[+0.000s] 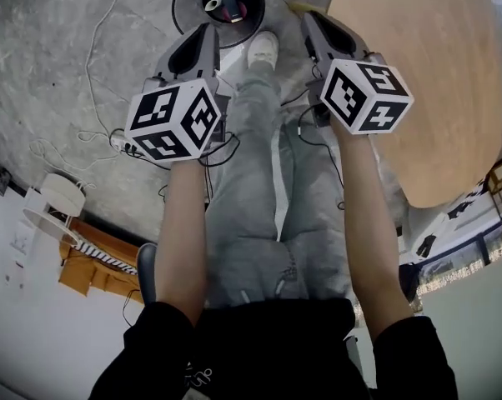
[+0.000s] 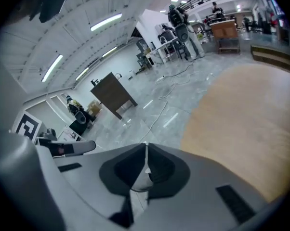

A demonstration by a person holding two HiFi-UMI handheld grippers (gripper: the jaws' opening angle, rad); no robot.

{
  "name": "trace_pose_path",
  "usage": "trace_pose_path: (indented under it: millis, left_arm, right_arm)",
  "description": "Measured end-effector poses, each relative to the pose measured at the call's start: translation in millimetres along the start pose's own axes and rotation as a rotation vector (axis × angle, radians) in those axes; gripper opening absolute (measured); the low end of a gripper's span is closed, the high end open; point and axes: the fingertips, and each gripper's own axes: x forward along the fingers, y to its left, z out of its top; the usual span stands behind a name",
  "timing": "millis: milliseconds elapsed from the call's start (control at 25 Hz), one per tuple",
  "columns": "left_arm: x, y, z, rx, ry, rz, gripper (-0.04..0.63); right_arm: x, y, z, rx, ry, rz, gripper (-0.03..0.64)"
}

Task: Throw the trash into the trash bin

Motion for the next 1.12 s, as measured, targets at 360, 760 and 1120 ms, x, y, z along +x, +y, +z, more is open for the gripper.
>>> trace_pose_path:
  millis: [360, 760, 1120]
  left_arm:
    - [-8.3, -167.2, 80.7, 0.239, -0.085, -0.215, 0.008]
    - [-100.4, -367.5, 126.9, 0.325, -0.18, -0.379, 0.008]
    - [-190.3, -502.8, 159.9, 0.528, -0.298, -0.503, 0.008]
  right_arm:
    - [-161.2, -59.3, 55.6, 0.134, -0.287, -0.196, 0.017]
    - [-399.3, -98.2, 115.0, 0.222, -0.601, -0.375, 0.015]
    - [-578.0, -81.6, 153.9, 0.222, -0.868, -0.515, 0.014]
